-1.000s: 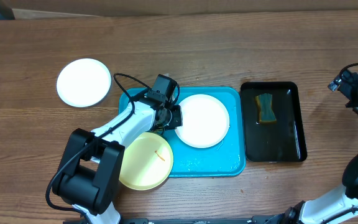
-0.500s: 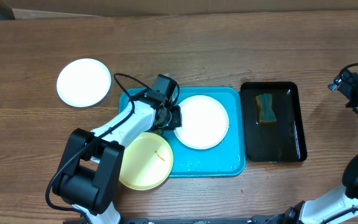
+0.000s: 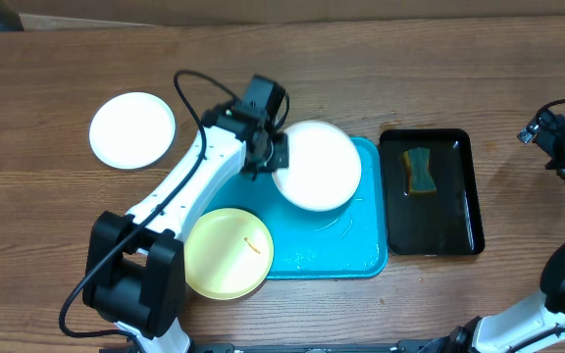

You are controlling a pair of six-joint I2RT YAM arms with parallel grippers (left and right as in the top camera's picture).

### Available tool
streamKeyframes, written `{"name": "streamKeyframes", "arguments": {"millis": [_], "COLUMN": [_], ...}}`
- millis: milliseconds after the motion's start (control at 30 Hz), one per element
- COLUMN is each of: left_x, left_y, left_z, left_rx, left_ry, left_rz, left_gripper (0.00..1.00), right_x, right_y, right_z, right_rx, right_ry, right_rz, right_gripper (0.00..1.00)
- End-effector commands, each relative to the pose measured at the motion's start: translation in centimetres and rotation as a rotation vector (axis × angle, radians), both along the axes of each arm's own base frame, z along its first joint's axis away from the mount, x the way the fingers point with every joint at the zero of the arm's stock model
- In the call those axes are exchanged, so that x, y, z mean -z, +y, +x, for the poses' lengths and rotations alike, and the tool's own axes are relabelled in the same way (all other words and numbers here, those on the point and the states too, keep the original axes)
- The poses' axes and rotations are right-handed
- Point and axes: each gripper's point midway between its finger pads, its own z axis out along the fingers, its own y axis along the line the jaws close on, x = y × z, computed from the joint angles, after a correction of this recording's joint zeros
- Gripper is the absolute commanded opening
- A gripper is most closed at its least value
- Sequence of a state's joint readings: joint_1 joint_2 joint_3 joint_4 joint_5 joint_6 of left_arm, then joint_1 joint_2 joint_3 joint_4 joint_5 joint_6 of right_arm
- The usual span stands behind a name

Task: Clean dirty plates on tray and stack at the side
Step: 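Lift the wiped white plate off the blue tray with the left gripper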

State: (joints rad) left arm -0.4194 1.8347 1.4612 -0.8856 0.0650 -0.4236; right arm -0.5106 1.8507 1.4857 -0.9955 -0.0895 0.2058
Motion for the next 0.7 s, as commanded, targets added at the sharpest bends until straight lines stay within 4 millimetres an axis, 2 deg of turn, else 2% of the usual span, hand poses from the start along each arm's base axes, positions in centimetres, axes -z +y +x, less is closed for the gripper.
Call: {"name": "streamKeyframes", "arguments": {"millis": [0,167,367,567,667], "left_x": [-4.7,-8.1,-9.9,-12.4,-14.2], "left_y": [-1.7,-4.5,-8.6,-12.8,-15.5], "left_z": [1.5,2.0,1.5,-0.5,-2.4], "left_rx": [0.051,0.110,0.173,0.295,0.396], "left_ry": [-0.108,-0.211,-0.368,-0.603,-0.742], "left_rz": [-0.020,-0.011,0.073,0.281,0.410], "left_gripper": [0.04,0.04,0.04,0.04,0.04], "right_x": [-0.8,-0.8,-0.8,-0.8,-0.8], "right_y": [-0.3,-0.3,-0.3,-0.3,-0.3], "right_z": [0.4,0.4,0.4,0.4,0.4], "right_rx": [0.006,0.006,0.006,0.006,0.006], "right_ry": [-0.024,-0.024,-0.024,-0.024,-0.024], "right_rz": [-0.015,-0.015,-0.015,-0.015,-0.015], "right_gripper": [1.00,1.00,1.00,1.00,1.00]}}
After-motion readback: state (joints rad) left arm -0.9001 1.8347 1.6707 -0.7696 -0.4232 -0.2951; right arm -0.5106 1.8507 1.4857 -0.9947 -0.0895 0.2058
